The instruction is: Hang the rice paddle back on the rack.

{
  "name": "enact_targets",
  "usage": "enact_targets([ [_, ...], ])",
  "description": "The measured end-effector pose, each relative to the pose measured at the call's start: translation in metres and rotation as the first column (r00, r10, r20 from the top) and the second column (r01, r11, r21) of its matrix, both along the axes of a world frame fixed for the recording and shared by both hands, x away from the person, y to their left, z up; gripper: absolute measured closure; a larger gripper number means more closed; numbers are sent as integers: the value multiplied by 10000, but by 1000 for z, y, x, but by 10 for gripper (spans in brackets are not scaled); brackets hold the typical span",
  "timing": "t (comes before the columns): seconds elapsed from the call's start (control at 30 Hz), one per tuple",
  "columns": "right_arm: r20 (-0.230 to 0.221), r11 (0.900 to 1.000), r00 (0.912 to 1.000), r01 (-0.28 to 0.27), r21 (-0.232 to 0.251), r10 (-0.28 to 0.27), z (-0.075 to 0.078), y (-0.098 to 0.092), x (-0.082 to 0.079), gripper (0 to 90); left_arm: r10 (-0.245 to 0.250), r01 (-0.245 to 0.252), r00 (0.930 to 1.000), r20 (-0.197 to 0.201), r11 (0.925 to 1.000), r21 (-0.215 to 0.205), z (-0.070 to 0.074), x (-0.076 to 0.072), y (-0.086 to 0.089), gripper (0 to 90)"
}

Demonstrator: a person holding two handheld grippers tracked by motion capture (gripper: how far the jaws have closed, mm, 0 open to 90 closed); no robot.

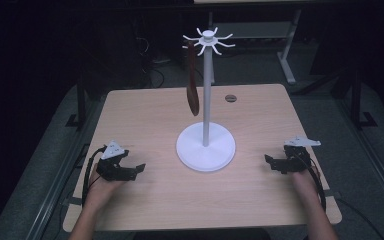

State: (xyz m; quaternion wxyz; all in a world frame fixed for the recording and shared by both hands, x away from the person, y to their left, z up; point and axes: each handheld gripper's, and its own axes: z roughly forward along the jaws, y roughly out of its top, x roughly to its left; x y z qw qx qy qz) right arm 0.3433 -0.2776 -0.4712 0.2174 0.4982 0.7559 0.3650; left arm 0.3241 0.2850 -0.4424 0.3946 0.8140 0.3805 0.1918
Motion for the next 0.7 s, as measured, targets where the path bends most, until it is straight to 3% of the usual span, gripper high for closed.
enact_targets([
  [0.1, 33, 10000, 10000, -32, -33, 32, 0, 1, 0, 135, -4, 3, 9999, -152, 10000, -27, -6, 1, -2, 132],
  [0.13, 22, 10000, 10000, -33, -45, 33, 0, 1, 0, 135, -82, 85, 9998, -172, 9998, 182, -6, 2, 0, 132],
  [0.33, -33, 9999, 10000, -68, -91, 67, -1, 3, 1, 135, -36, 39, 9995, -314, 10000, 75, -11, 4, 2, 132],
  [0.7, -20, 9998, 9999, -118, -140, 118, -1, 4, 2, 135, -176, 182, 9995, -275, 9996, 209, -12, 5, 1, 133],
])
